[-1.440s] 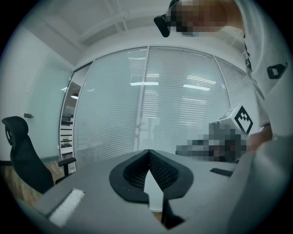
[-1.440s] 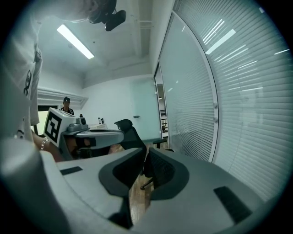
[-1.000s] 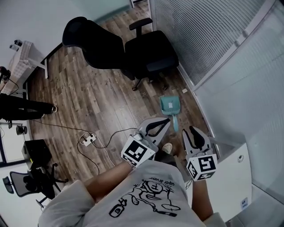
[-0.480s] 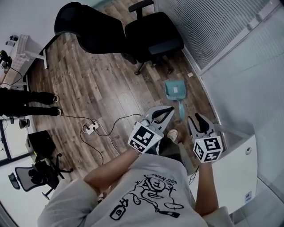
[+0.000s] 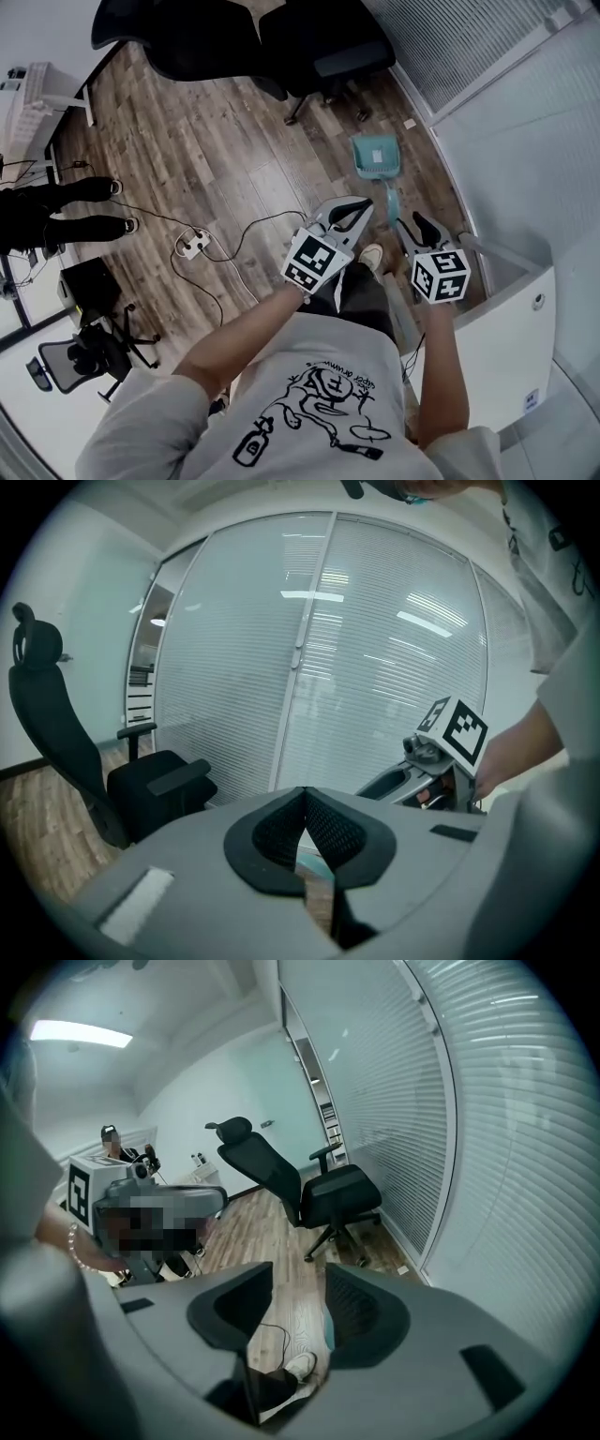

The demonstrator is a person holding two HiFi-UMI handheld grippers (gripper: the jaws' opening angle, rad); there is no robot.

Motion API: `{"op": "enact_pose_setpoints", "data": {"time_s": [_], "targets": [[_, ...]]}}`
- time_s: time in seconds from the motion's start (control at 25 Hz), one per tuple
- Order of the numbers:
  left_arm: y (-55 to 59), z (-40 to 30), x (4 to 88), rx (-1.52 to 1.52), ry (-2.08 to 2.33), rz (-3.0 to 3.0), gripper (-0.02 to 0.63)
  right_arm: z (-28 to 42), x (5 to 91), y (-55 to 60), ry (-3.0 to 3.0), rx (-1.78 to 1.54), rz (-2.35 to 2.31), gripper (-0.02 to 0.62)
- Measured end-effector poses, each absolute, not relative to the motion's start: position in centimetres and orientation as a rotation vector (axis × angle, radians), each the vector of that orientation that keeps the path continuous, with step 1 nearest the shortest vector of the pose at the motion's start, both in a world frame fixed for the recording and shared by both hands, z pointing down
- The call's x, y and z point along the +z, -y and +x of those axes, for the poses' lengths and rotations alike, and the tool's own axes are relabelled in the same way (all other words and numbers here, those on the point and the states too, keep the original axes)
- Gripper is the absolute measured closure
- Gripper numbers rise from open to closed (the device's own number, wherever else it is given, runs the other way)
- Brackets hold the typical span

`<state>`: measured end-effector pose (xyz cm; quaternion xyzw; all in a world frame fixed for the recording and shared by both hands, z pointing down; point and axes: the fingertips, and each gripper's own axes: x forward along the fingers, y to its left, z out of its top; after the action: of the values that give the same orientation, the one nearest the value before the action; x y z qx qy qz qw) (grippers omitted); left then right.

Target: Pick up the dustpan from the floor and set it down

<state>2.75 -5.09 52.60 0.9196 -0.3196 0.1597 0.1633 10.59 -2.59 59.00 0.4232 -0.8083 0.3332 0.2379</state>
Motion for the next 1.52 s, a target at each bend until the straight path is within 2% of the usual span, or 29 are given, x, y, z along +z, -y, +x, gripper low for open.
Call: {"op": "enact_pose_setpoints", "data": {"time_s": [0.64,1.52], "targets": [[4.4,2.5,62.7,0.563,0.865,2.558,0.612,12.1,69.4,3.4,2.122,1.118,1.121,0.387],[5.2,3.6,69.4,0.625,0.837,2.495,0.612,10.0,77.5,3.7,2.117,1.407,1.002,0.376]]}}
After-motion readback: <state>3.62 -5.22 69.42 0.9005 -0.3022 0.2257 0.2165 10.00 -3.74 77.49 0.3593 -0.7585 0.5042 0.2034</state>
